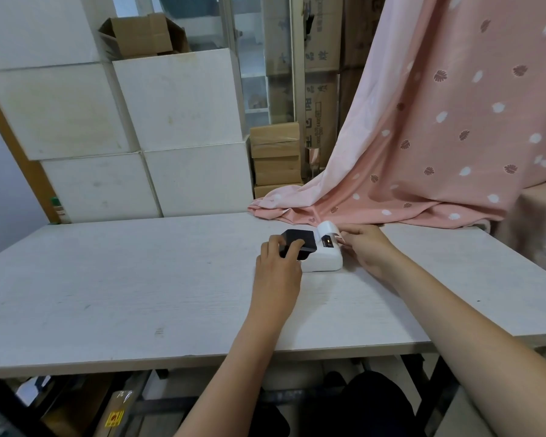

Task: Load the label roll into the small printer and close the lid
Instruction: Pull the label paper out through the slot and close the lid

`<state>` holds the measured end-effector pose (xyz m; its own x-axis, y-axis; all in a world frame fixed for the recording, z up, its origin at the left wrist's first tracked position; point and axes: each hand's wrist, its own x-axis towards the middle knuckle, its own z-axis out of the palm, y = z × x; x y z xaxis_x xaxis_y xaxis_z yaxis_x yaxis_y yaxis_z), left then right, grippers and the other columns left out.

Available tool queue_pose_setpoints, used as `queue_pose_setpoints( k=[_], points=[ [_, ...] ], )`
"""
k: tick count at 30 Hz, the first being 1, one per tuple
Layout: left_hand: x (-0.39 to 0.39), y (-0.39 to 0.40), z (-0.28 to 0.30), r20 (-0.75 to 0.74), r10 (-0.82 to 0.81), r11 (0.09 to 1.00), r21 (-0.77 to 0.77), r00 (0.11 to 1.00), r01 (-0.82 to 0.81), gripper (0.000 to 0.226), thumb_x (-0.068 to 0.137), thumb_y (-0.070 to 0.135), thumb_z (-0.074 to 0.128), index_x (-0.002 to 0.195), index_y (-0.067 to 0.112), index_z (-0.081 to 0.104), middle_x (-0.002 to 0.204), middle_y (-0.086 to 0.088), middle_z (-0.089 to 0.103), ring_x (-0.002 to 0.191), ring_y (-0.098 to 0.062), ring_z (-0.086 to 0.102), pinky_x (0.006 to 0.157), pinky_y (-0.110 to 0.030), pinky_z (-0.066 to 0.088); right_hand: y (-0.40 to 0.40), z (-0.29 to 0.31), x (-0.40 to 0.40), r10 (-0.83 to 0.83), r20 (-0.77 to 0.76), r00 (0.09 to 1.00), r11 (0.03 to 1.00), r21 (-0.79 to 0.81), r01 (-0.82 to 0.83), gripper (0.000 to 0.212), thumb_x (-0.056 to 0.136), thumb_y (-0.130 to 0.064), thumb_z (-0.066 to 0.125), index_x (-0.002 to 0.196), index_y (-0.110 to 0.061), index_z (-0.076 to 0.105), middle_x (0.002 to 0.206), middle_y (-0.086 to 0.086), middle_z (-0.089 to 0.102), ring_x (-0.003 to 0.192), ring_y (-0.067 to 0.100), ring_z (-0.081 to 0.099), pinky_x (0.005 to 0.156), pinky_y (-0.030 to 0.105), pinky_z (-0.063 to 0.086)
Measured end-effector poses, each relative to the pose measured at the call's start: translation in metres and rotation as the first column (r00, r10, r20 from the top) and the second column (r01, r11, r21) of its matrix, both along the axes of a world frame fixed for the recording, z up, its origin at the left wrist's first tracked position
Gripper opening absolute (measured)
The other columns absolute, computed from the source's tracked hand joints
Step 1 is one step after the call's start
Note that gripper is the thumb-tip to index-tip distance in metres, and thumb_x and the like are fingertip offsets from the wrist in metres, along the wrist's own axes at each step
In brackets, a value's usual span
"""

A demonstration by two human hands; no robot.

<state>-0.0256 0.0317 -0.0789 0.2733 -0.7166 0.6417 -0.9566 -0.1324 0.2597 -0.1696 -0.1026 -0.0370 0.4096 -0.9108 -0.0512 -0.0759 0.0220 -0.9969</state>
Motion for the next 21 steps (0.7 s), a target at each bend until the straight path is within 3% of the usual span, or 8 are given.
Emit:
queue_pose_setpoints(
  k=[2, 4, 8, 13, 15, 17, 19, 21],
  points=[
    [0.002, 0.0, 0.0, -0.034, 0.01, 1.0, -0.016, 0.999, -0.01, 0.045, 0.086, 0.006, 0.067, 0.128, 0.022, 0.059, 0.121, -0.008, 0.049, 0.102, -0.025, 0.051, 0.078, -0.037, 0.054, -0.004, -0.001, 0.002, -0.034, 0.146, 0.989, 0.991, 0.131, 0.015, 0.022, 0.107, -0.011, 0.049, 0.105, -0.005, 0.07, 0.123, 0.026, 0.071, 0.106, 0.028, 0.068, 0.103, 0.039, 0.051],
    [0.005, -0.001, 0.0, -0.085, 0.029, 0.999, -0.029, 0.996, -0.031, 0.046, 0.088, 0.005, 0.065, 0.129, 0.025, 0.06, 0.116, -0.006, 0.047, 0.099, -0.023, 0.049, 0.075, -0.036, 0.055, -0.005, -0.001, 0.0, -0.038, 0.189, 0.981, 0.983, 0.185, 0.002, 0.024, 0.107, -0.02, 0.052, 0.113, -0.003, 0.068, 0.116, 0.017, 0.073, 0.111, 0.029, 0.069, 0.106, 0.04, 0.052],
    [0.008, 0.002, 0.002, -0.283, 0.011, 0.999, -0.031, 0.959, -0.02, 0.042, 0.096, 0.007, 0.053, 0.134, 0.024, 0.057, 0.116, -0.004, 0.043, 0.1, -0.019, 0.05, 0.077, -0.028, 0.05, -0.001, -0.002, -0.007, 0.059, 0.119, 0.991, 0.991, 0.114, -0.072, 0.022, 0.1, 0.0, 0.057, 0.114, 0.008, 0.072, 0.119, 0.024, 0.074, 0.103, 0.032, 0.071, 0.102, 0.04, 0.057],
    [0.014, -0.001, 0.006, -0.576, -0.05, 0.997, -0.072, 0.816, 0.01, 0.035, 0.099, 0.034, 0.053, 0.134, 0.029, 0.057, 0.124, -0.001, 0.043, 0.104, -0.014, 0.053, 0.089, -0.023, 0.041, 0.014, -0.006, -0.007, 0.169, 0.016, 0.985, 0.985, 0.026, -0.17, 0.024, 0.103, 0.0, 0.054, 0.094, 0.005, 0.075, 0.096, 0.024, 0.073, 0.084, 0.027, 0.071, 0.083, 0.028, 0.063],
    [0.021, -0.002, 0.006, -0.649, -0.098, 0.993, -0.111, 0.754, 0.033, 0.035, 0.098, 0.032, 0.053, 0.133, 0.033, 0.057, 0.124, 0.002, 0.053, 0.111, -0.014, 0.056, 0.094, -0.025, 0.046, 0.02, -0.007, -0.005, 0.209, -0.006, 0.978, 0.978, 0.011, -0.209, 0.025, 0.104, -0.003, 0.055, 0.099, 0.011, 0.075, 0.094, 0.024, 0.073, 0.085, 0.028, 0.069, 0.083, 0.029, 0.063],
    [0.026, 0.0, 0.008, -0.749, -0.156, 0.987, -0.145, 0.643, 0.07, 0.036, 0.098, 0.025, 0.053, 0.132, 0.036, 0.058, 0.123, 0.009, 0.063, 0.113, -0.011, 0.061, 0.084, -0.018, 0.049, 0.025, -0.008, -0.004, 0.21, -0.032, 0.977, 0.977, -0.02, -0.21, 0.025, 0.102, -0.004, 0.058, 0.104, 0.016, 0.074, 0.095, 0.025, 0.073, 0.085, 0.027, 0.068, 0.085, 0.031, 0.062],
    [0.029, 0.002, 0.011, -0.818, -0.183, 0.983, -0.148, 0.545, 0.107, 0.04, 0.098, 0.026, 0.056, 0.137, 0.036, 0.054, 0.128, 0.014, 0.062, 0.113, -0.006, 0.062, 0.075, -0.012, 0.047, 0.024, -0.011, -0.001, 0.158, -0.049, 0.986, 0.985, -0.066, -0.161, 0.018, 0.099, -0.007, 0.064, 0.105, 0.005, 0.077, 0.104, 0.022, 0.077, 0.089, 0.024, 0.072, 0.095, 0.035, 0.061],
    [0.026, 0.002, 0.013, -0.828, -0.169, 0.985, -0.118, 0.535, 0.127, 0.046, 0.098, 0.03, 0.058, 0.142, 0.033, 0.049, 0.126, 0.017, 0.058, 0.109, -0.005, 0.061, 0.068, -0.009, 0.045, 0.022, -0.015, 0.003, 0.098, -0.094, 0.991, 0.989, -0.101, -0.108, 0.023, 0.094, -0.017, 0.068, 0.115, -0.014, 0.074, 0.108, 0.01, 0.079, 0.096, 0.023, 0.076, 0.104, 0.036, 0.055]
  ],
)
